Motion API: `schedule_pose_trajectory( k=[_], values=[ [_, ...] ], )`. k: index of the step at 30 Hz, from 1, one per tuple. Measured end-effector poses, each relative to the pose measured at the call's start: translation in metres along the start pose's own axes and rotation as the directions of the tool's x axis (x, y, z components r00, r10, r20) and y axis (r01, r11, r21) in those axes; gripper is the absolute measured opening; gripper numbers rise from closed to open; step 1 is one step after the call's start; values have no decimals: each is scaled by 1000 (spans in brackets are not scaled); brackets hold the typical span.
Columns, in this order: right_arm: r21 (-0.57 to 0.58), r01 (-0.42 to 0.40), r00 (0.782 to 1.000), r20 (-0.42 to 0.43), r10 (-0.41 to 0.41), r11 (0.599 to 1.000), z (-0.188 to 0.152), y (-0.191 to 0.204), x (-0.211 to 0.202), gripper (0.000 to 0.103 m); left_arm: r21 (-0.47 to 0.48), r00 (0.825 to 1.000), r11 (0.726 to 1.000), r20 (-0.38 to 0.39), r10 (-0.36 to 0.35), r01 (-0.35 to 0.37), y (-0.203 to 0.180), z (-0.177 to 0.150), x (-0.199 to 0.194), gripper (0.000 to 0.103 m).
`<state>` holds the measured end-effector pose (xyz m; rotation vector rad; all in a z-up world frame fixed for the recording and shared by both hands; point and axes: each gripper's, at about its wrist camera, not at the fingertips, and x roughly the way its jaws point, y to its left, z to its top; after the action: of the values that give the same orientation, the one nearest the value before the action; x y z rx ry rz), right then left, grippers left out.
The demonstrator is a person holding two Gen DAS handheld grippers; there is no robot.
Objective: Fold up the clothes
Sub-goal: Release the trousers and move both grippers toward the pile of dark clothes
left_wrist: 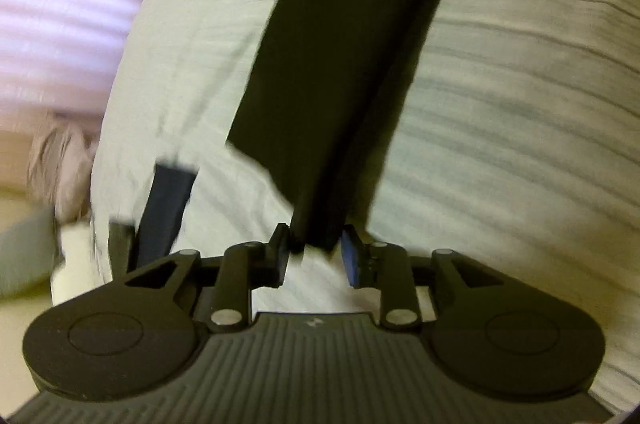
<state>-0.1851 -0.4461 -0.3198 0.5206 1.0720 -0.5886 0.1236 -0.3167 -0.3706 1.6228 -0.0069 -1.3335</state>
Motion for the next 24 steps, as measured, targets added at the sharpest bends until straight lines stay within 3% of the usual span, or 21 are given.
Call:
schedule_pose_trajectory(
  k=[3,5,9,10,11,13,19,21,22,24],
  values=[
    [-176,-69,994,68,82,982,14,65,-2,97,-130,998,991,-63,20,-28,11,-22,-15,25],
    [-367,-68,984,130,123,928,16,114,2,97,-264,995,964,-96,10,-35,20,-37,-28,25],
    [-635,-39,956,200,213,772,28,198,26,96,-507,990,861,-142,-25,-51,23,-67,-55,29],
    [-675,-31,951,208,230,737,28,209,33,90,-553,988,831,-149,-36,-53,23,-73,-60,29],
    [-717,-15,947,214,241,697,27,225,43,74,-588,987,807,-154,-46,-54,20,-78,-65,29],
    [-793,34,943,227,244,608,28,251,63,66,-647,984,760,-162,-71,-51,11,-88,-75,29],
    [-906,153,947,249,204,396,35,305,131,65,-739,972,671,-197,-130,-60,-16,-107,-91,30],
    [-915,160,952,242,187,370,38,313,143,44,-742,972,668,-193,-133,-56,-20,-106,-93,30],
    [-912,149,956,232,181,382,43,315,147,18,-742,974,669,-187,-131,-53,-21,-105,-97,30],
    [-881,117,958,222,183,458,56,313,142,14,-737,977,675,-169,-128,-39,-22,-99,-101,30]
  ],
)
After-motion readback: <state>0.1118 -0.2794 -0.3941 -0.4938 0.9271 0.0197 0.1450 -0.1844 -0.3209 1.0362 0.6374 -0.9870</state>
